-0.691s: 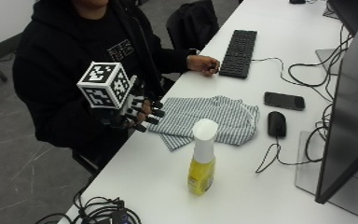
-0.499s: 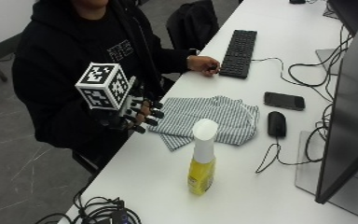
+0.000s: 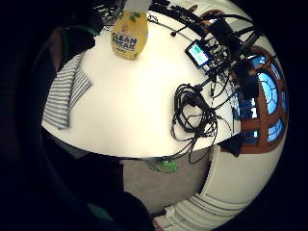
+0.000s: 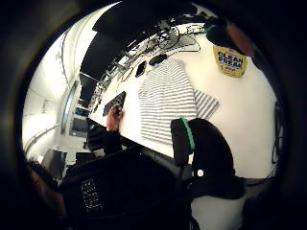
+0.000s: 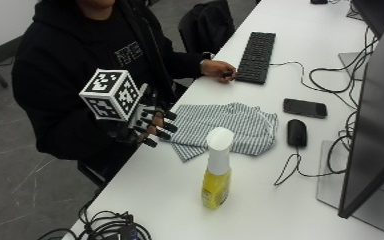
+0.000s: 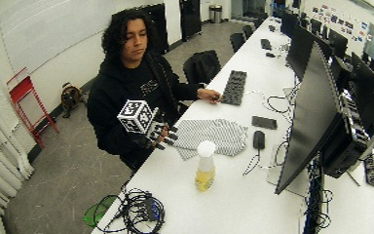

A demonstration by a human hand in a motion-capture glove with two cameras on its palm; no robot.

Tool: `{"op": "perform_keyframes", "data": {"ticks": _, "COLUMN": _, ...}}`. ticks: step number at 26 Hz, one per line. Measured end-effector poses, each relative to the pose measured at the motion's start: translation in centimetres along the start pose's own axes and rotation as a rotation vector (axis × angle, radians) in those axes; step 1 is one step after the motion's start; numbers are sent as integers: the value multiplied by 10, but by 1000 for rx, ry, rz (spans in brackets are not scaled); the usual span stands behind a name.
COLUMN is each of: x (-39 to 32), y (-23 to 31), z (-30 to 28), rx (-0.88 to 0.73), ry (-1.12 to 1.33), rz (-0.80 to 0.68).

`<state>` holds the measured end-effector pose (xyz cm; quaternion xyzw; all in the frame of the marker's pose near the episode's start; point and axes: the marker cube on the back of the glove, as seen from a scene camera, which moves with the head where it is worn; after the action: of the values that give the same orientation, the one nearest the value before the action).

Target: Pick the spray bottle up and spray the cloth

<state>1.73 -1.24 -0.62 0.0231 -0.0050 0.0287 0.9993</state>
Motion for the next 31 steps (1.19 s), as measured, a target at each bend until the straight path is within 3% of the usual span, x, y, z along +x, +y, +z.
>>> {"op": "perform_keyframes", "data": {"ticks": 21, "x": 76, "y": -102, "z": 4, "rx": 181, "ry": -250, "rz": 329}}
{"op": "perform_keyframes", "data": {"ticks": 31, "x": 86, "y": -155, "z": 16, "rx": 194, "ry": -684, "rz": 273}}
